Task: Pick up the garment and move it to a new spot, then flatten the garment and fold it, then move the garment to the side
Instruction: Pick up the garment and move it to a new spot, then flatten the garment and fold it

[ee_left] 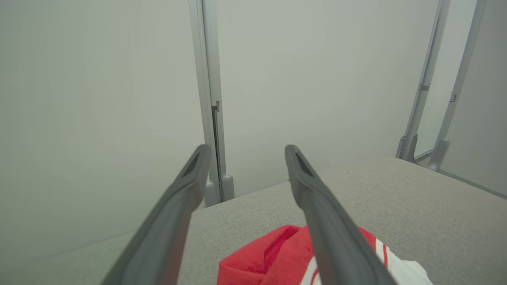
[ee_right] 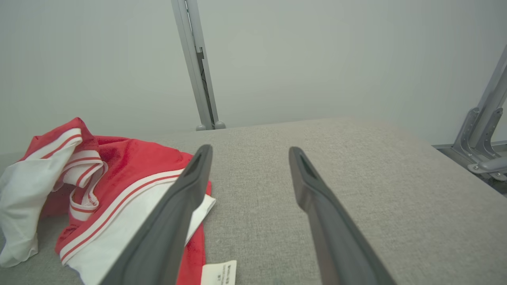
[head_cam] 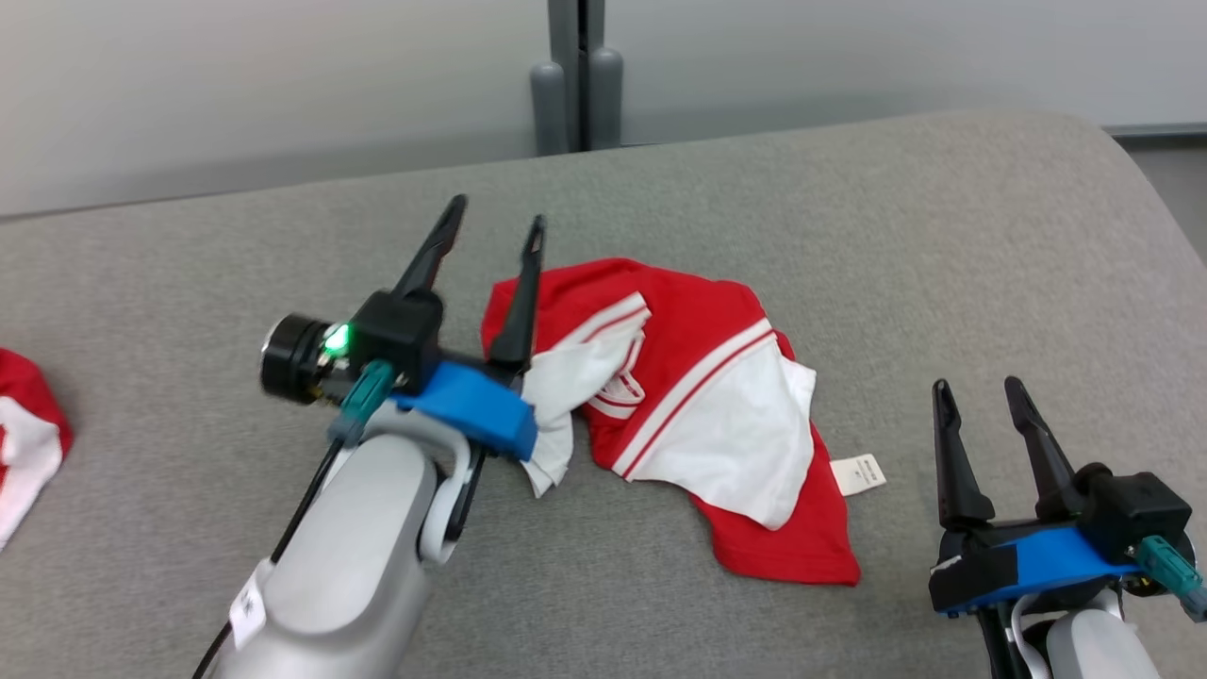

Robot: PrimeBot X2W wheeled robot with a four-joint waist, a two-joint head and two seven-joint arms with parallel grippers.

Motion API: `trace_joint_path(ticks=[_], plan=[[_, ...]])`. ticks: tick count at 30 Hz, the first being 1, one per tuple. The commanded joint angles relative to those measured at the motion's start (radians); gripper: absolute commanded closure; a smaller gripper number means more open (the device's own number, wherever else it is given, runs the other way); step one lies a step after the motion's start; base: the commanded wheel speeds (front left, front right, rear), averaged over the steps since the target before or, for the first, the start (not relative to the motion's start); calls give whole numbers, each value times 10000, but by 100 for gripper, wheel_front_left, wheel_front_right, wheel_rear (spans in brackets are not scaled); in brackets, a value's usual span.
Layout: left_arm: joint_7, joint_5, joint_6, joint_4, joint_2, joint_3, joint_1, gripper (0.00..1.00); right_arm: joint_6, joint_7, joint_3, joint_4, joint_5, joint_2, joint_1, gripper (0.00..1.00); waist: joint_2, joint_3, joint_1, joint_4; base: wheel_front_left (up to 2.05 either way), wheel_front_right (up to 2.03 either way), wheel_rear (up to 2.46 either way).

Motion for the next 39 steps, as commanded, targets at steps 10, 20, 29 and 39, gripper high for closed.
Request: trace_joint_path(ticks=[10, 20, 29, 39], plan=[[-30, 583, 762, -2805, 1173, 2161, 2439, 0, 1, 37, -20, -31, -208, -50, 579, 0, 1, -887, 0, 1044, 0, 0, 0], [-31, 928, 1060, -4420, 1528, 3995, 4767, 0, 1, 68, -129, -182, -237, -36, 873, 0, 1, -1167, 0, 1581, 0, 0, 0], [-32, 1070, 660, -4641, 1397, 4369, 6480, 0, 1, 174, -196, -237, -290, -35, 1198, 0, 1, -1536, 0, 1648, 0, 0, 0], [-10, 1244, 378, -4594, 1276, 4315, 7258, 0, 1, 458, -348, -475, -380, -31, 1722, 0, 1, -1945, 0, 1621, 0, 0, 0]])
